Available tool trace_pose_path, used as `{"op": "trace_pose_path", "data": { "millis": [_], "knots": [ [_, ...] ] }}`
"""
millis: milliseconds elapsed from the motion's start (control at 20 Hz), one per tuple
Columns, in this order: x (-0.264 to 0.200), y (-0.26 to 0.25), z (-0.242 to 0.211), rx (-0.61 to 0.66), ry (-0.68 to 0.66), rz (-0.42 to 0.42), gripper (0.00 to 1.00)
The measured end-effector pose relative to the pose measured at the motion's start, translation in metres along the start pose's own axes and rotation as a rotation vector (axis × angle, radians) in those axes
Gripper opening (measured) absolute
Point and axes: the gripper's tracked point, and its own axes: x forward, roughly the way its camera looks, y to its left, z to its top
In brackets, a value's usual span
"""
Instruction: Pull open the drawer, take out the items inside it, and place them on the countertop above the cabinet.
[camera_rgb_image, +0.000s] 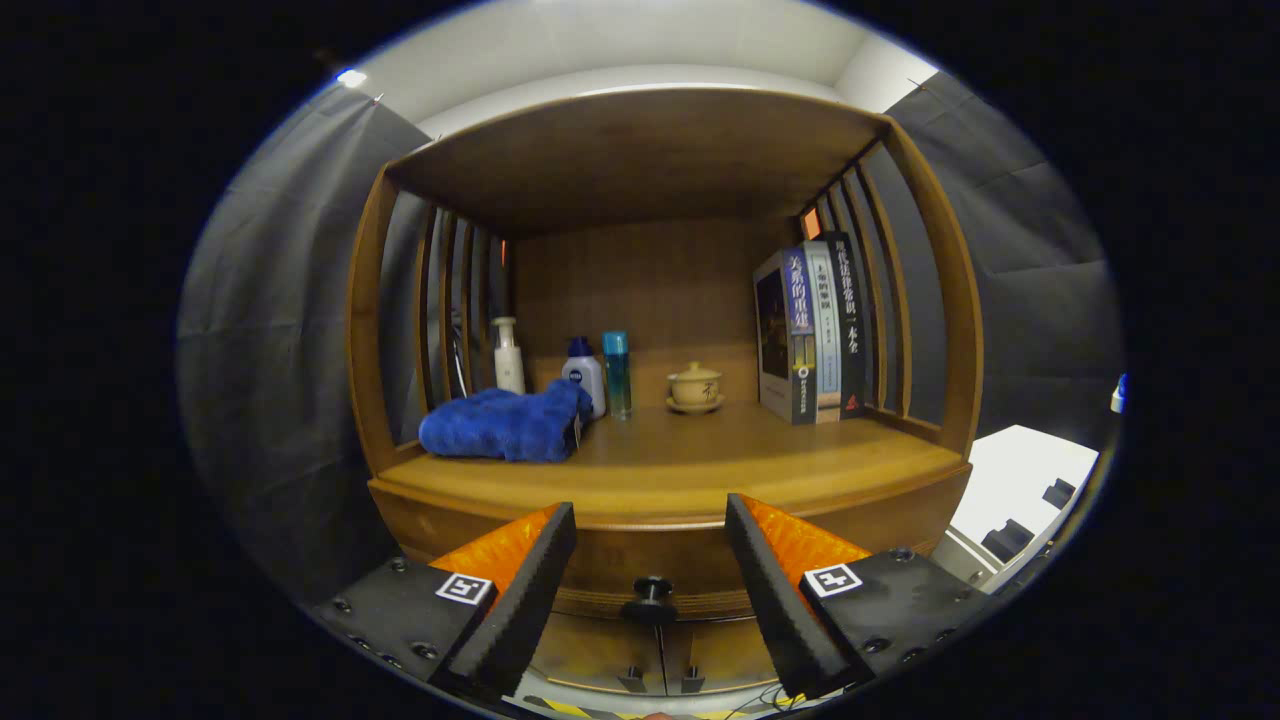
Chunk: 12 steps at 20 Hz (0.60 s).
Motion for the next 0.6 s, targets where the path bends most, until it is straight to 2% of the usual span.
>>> {"op": "trace_pose_path", "data": {
  "millis": [150,350,600],
  "knots": [
    [0.015,-0.003,-0.037,-0.023,0.035,-0.025,0.98],
    [0.028,-0.007,-0.067,0.025,0.066,-0.058,0.96],
    [0.04,-0.012,-0.083,0.059,0.074,-0.095,0.74]
  ]
}}
